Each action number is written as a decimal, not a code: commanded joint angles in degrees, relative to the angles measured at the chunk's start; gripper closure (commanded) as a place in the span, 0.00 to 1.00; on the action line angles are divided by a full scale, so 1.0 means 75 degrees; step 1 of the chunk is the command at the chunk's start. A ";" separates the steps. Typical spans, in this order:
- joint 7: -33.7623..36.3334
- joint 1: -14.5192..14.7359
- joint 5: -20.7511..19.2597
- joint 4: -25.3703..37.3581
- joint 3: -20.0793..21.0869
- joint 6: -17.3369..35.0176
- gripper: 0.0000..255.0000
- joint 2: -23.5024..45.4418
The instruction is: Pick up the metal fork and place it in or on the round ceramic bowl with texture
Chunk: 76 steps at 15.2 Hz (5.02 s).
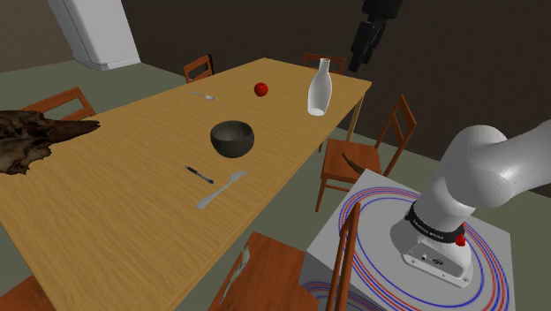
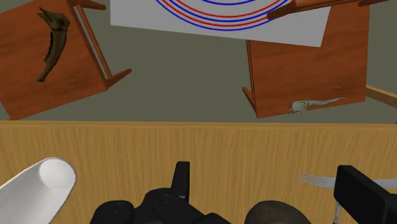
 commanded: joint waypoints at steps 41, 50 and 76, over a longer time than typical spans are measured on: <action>-0.5195 0.2577 -0.0660 0.3624 0.1291 0.3418 0.00 0.9052; -0.5168 0.2579 -0.0701 0.3359 0.1271 0.3840 0.00 0.9212; -0.5262 0.2547 -0.0568 0.3863 0.1324 0.2723 1.00 0.8590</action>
